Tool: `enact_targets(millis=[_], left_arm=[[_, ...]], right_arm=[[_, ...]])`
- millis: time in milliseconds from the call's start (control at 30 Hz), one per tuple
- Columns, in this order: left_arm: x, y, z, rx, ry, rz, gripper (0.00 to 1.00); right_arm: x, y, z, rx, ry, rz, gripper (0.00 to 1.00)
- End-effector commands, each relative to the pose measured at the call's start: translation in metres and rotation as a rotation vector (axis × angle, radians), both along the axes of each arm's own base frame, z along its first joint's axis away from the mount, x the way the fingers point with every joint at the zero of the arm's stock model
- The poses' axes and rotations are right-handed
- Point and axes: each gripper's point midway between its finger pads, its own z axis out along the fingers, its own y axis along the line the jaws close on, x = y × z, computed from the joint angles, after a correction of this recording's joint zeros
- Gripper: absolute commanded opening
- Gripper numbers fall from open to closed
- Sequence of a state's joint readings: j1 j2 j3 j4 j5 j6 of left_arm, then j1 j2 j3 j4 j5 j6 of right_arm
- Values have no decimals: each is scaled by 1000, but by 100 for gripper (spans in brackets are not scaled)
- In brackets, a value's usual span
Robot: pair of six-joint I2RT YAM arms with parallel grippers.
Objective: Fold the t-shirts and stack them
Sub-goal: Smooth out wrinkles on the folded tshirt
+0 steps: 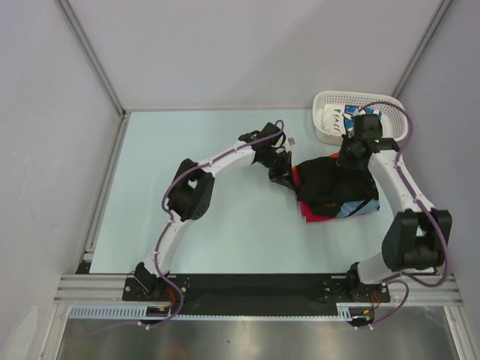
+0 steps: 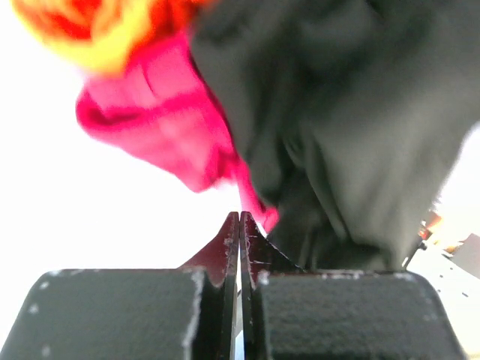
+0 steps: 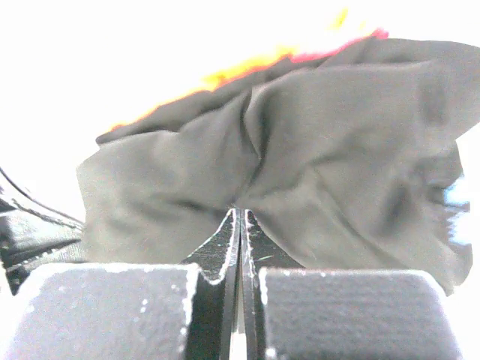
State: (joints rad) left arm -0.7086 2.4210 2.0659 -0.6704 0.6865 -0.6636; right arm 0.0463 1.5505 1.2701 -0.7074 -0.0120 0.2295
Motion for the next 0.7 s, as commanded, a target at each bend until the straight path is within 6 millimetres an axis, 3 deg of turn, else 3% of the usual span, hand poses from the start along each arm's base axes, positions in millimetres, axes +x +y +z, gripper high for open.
enact_targets(millis=[0,167,200,367,467,600,667], left_arm=[[7,25,77,-53,-190,-10,0],[1,57,63,27,-161,-1,0],[5,63,69,26,-172,17,0],[15,91,64,62,-167,71,0],[22,105,67,75,-178,95,0],[25,122,70,101,-194,111,0],[22,128,70,112,-188,113,0]], right_arm=[[8,-25,60,-77,-192,-33,0],[0,-53,26,-126,-96,-94,0],[-3,-55,15,-112,-76,-101,0],[16,-54,-10,-89,-68,-127,0],[30,-63,-18,-134,-61,-161,0],[39,-95,-49,-311,6,-251,0],[42,-110,-54,-401,20,-305,0]])
